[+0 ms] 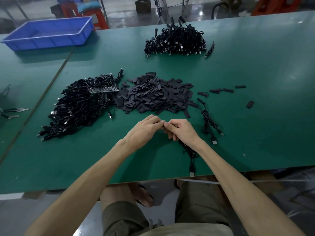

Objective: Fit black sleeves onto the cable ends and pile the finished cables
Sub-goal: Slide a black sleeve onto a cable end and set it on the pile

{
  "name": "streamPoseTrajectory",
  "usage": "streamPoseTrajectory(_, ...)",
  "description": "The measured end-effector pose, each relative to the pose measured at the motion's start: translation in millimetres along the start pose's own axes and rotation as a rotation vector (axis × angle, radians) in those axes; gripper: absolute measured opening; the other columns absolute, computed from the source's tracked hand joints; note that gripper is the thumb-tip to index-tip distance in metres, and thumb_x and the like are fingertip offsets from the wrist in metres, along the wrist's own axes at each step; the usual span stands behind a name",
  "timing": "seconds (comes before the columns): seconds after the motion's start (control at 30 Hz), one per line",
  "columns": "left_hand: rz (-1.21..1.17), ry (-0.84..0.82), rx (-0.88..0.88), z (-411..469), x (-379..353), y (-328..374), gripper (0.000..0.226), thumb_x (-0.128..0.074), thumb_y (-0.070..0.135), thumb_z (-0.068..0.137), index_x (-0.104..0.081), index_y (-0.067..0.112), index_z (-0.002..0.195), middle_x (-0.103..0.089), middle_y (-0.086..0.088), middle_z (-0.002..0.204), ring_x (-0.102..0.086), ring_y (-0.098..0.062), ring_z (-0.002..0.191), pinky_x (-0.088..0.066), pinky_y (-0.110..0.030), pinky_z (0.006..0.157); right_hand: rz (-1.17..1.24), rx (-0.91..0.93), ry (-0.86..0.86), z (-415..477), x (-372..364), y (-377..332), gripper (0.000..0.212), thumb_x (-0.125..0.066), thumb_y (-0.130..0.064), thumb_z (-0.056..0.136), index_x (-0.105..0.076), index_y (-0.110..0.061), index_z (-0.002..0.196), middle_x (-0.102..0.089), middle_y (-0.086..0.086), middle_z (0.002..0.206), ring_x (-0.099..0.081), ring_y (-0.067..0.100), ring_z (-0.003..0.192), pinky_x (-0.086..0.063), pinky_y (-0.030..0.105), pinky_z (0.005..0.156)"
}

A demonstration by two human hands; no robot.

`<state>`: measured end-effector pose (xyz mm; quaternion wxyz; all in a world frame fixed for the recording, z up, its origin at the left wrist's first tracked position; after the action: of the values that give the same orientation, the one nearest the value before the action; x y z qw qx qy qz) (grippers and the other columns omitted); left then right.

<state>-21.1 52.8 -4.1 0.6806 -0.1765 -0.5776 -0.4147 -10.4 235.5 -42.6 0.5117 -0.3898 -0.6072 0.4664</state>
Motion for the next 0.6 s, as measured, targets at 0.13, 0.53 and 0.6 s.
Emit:
streamPoseTrajectory(0.13, -0.093, 0.030, 0.049, 1, -4, 2, 0.021, -0.056, -0.001, 0.100, -0.067, 0.003, 0.117, -0.064, -0.008, 0.099, -0.054, -0.023, 0.088, -0.052, -0.040, 0.080, 0.056, -0.028, -0.073, -2, 5, -1, 0.029, -0.057, -0.021, 0.107, -0.070, -0.003, 0.087, -0.067, 0.001, 0.063, -0.056, 0.009, 0.050, -0.045, 0.018, 0.053)
streamPoseTrajectory(0.53, 0.021, 0.068, 0.010, -6, -11, 6, 0.020, -0.060, 0.005, 0.100, -0.066, 0.000, 0.118, -0.065, -0.011, 0.097, -0.058, -0.028, 0.087, -0.055, -0.044, 0.075, 0.044, -0.032, -0.105, -4, 6, -7, 0.034, -0.053, -0.019, 0.108, -0.068, 0.003, 0.087, -0.064, 0.011, 0.065, -0.054, 0.014, 0.050, -0.045, 0.021, 0.053)
streamPoseTrajectory(0.6, 0.037, 0.076, -0.002, -6, -12, 4, 0.020, -0.061, 0.005, 0.100, -0.065, 0.001, 0.119, -0.064, -0.010, 0.098, -0.058, -0.028, 0.087, -0.055, -0.043, 0.075, 0.056, -0.038, -0.110, -4, 7, -7, 0.032, -0.054, -0.019, 0.108, -0.068, 0.000, 0.086, -0.064, 0.010, 0.065, -0.054, 0.013, 0.050, -0.045, 0.020, 0.052)
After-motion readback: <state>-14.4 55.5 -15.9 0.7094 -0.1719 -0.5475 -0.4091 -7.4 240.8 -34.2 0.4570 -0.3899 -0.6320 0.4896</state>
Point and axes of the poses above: each hand's wrist, its own z-axis towards the middle knuckle, its own x-axis out of the back of the hand, y = z × x, the point moved 2 cm from there along z, towards the middle knuckle
